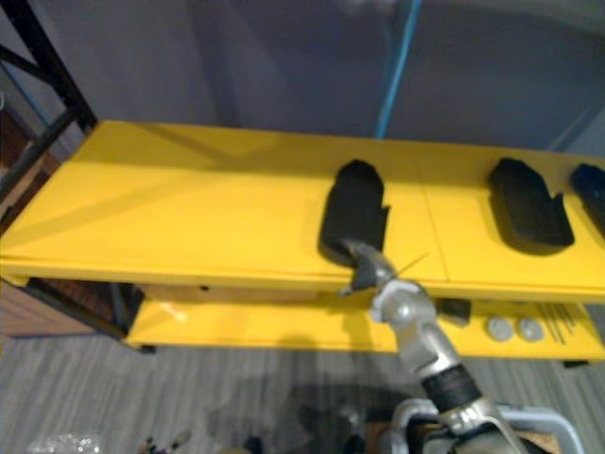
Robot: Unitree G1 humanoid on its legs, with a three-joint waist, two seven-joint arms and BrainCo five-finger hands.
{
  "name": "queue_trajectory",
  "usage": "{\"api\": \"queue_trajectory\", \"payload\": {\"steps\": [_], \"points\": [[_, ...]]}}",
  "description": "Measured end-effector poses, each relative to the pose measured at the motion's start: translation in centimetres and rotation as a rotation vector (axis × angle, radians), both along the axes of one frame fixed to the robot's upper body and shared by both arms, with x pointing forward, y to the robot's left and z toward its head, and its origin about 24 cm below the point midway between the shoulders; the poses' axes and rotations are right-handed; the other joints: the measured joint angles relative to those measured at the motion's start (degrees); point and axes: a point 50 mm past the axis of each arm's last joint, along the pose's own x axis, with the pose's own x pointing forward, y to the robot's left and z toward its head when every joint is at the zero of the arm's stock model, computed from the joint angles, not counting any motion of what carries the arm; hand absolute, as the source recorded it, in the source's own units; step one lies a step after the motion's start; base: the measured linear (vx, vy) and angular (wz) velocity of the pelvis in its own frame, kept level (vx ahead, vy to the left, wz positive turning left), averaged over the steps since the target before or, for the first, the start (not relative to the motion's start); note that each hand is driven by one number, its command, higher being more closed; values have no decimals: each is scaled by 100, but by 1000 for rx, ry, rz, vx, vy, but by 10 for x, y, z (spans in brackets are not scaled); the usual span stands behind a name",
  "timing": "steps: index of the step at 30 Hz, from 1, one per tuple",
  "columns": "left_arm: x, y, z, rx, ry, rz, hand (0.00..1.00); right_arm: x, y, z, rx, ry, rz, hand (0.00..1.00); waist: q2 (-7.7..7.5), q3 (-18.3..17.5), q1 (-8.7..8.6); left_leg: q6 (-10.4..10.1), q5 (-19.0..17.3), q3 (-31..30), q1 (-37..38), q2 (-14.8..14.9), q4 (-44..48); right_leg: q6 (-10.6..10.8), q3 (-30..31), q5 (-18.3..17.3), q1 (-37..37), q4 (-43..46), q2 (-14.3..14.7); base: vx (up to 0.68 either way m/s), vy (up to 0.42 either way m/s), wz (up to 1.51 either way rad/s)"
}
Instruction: Walk over and take plastic housings, then place them on the shelf
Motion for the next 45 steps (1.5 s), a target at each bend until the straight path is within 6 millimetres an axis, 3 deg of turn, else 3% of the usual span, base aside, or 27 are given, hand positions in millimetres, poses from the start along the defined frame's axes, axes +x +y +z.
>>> {"api": "queue_trajectory", "payload": {"steps": [14,27,37,45], "points": [[-2,-6,-2,-21,31,-24,0,25,-23,1,65,-28,-164,0,-80,6,24,6,181,-151,16,-38,-188,2,-148,5,18,4,-5,-9,-4,4],[-5,-8,-3,-27,36,-20,0,44,-36,35,11,-141,-102,0,-92,114,27,23,195,-184,13,-88,-191,20,-164,19,24,4,-49,0,0,0],[-1,-7,-1,-24,19,-22,0,52,-54,37,-43,-109,-109,0,-102,279,45,69,224,-321,17,-168,-194,46,-300,36,116,4,-139,-5,12,7],[0,-7,-1,-23,13,-23,0,55,-63,33,-69,-66,-122,0,-18,335,45,70,225,-320,16,-175,-194,47,-300,38,112,3,-145,0,0,0]]}}
